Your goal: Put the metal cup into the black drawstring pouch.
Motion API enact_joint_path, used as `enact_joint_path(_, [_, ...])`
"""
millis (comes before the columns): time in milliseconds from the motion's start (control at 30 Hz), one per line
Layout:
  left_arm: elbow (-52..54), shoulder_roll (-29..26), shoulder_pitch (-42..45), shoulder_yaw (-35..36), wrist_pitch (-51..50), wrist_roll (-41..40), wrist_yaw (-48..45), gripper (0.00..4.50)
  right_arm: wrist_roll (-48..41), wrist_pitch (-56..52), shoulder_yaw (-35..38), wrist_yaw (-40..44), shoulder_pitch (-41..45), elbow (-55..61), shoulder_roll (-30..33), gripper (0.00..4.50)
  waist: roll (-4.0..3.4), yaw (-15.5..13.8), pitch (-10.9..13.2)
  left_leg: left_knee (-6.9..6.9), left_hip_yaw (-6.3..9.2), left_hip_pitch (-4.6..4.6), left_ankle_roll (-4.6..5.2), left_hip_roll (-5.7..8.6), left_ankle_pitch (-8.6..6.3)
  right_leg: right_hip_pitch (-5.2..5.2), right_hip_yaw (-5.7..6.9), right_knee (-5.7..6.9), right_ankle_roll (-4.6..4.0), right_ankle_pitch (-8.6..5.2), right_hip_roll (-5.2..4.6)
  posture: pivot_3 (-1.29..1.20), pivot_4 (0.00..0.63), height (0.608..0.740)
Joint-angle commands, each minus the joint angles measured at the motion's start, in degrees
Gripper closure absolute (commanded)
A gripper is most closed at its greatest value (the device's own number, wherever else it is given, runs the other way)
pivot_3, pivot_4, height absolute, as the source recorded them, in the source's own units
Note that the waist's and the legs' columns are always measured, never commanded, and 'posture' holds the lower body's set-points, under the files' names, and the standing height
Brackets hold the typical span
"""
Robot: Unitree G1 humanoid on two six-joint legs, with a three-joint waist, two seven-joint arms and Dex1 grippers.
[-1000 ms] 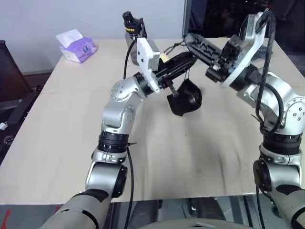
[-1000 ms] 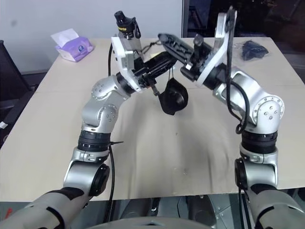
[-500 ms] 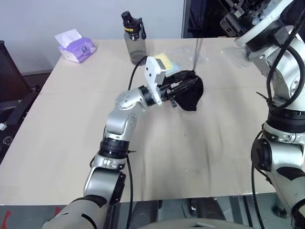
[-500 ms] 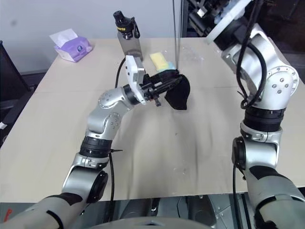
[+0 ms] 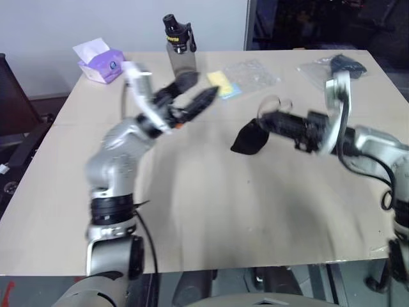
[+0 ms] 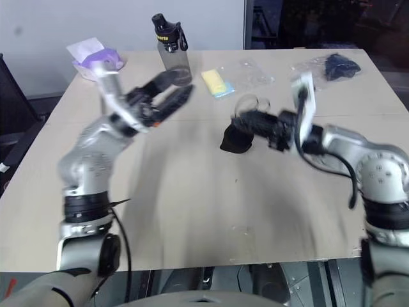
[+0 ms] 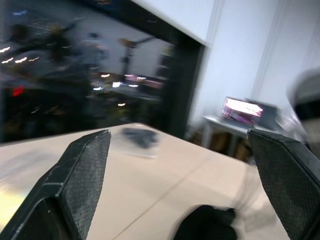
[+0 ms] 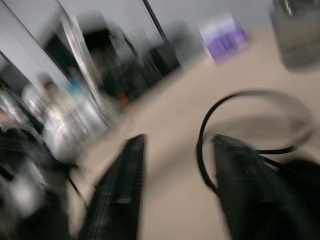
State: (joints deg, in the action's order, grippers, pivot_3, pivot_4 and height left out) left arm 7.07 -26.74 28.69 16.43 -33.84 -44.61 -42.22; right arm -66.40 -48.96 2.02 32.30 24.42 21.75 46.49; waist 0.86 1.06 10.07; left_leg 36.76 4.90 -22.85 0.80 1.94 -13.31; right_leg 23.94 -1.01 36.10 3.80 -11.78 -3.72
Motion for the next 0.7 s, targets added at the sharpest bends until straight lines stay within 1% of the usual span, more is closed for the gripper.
enact_joint_path(33, [2.53, -5.12, -13.21, -3.25, 1.51, 5.82, -4.34, 0.00, 15.28, 11.57, -2.68, 19.28, -11.03, -0.43, 8.52, 1.70, -0.02, 0.05, -0.01, -0.06, -0.09, 0.14, 0.00, 0.00, -0.01, -0.14, -0.03, -0.14, 0.00, -0.01, 0.01, 0.00, 0.150, 0.740])
enact_joint_path(100, [2.65, -6.11, -19.18, -5.49, 4.39, 10.46, -3.57, 0.00, 24.19, 21.25, -3.54, 23.53, -15.67, -7.82, 9.12, 1.70, 0.16, -0.14, 0.05, -0.06, -0.13, 0.11, 0.00, -0.02, -0.01, -0.13, -0.07, -0.21, -0.01, 0.00, 0.01, 0.00, 0.150, 0.740])
enact_joint_path(167, [1.74, -6.49, -23.39, -7.83, 9.68, 16.13, -3.06, 0.00, 30.33, 28.83, -3.44, 25.49, -16.90, -16.71, 7.45, 1.70, 0.21, -0.34, 0.14, 0.07, -0.17, 0.10, -0.01, -0.06, -0.01, -0.20, -0.06, -0.23, -0.03, -0.01, 0.01, 0.00, 0.150, 0.740])
enact_joint_path(200, [1.65, -6.85, -25.24, -9.20, 12.67, 19.01, -3.42, 0.00, 32.01, 32.28, -2.62, 26.52, -17.06, -21.01, 6.08, 1.70, 0.26, -0.47, 0.11, 0.08, -0.20, 0.08, -0.01, -0.07, -0.01, -0.18, -0.08, -0.24, -0.23, -0.08, 0.00, 0.00, 0.150, 0.740])
enact_joint_path(233, [2.21, -6.58, -27.00, -9.92, 14.57, 20.22, -3.85, 0.00, 33.43, 37.71, -1.09, 28.11, -16.95, -26.54, 4.20, 1.70, 0.24, -0.52, 0.10, 0.15, -0.23, 0.14, -0.01, -0.12, -0.01, -0.24, -0.05, -0.26, -0.24, -0.09, -0.01, 0.00, 0.150, 0.740])
enact_joint_path(300, [3.86, -5.61, -29.26, -10.17, 16.00, 20.19, -4.06, 0.00, 35.93, 44.10, 0.30, 32.24, -16.63, -35.84, 3.15, 1.70, 0.22, -0.55, 0.09, 0.28, -0.41, 0.19, -0.02, -0.24, -0.01, -0.32, -0.06, -0.24, -0.32, -0.01, -0.03, 0.00, 0.150, 0.740])
enact_joint_path(400, [4.40, -4.95, -30.53, -10.47, 17.71, 21.30, -3.29, 0.00, 37.23, 50.38, 2.06, 38.05, -14.53, -46.10, 1.75, 1.70, 0.14, -0.58, 0.07, 0.36, -0.59, 0.18, -0.01, -0.37, 0.00, -0.34, -0.05, -0.20, -0.32, 0.04, -0.15, 0.00, 0.150, 0.740])
enact_joint_path(467, [4.62, -4.52, -30.87, -10.42, 18.61, 21.68, -3.14, 0.00, 36.94, 53.96, 3.56, 41.43, -13.05, -50.45, 0.40, 1.70, 0.14, -0.40, 0.07, 0.39, -0.68, 0.20, -0.01, -0.46, 0.00, -0.35, -0.11, -0.19, -0.50, 0.18, -0.08, 0.00, 0.150, 0.740])
enact_joint_path(500, [4.66, -4.28, -30.98, -10.34, 19.42, 22.24, -2.78, 0.00, 35.46, 56.66, 5.48, 44.10, -11.92, -52.79, -0.84, 1.70, 0.14, -0.33, 0.07, 0.39, -0.70, 0.19, -0.01, -0.48, 0.00, -0.34, -0.12, -0.20, -0.50, 0.19, -0.05, 0.00, 0.150, 0.740])
enact_joint_path(600, [4.65, -3.78, -31.08, -10.10, 21.03, 23.13, -2.36, 0.00, 34.88, 58.61, 7.49, 48.08, -9.41, -56.94, -2.19, 1.70, 0.12, -0.21, 0.08, 0.32, -0.91, 0.20, -0.01, -0.57, 0.00, -0.32, -0.12, -0.21, -0.40, 0.26, 0.06, 0.00, 0.150, 0.740])
enact_joint_path(700, [4.75, -4.17, -31.20, -10.30, 21.64, 23.35, -3.16, 0.00, 35.66, 59.14, 7.66, 50.91, -8.70, -57.71, -2.86, 1.70, 0.10, -0.30, 0.08, 0.29, -0.91, 0.20, -0.01, -0.61, 0.00, -0.30, -0.09, -0.20, -0.41, 0.26, 0.08, 0.00, 0.150, 0.740])
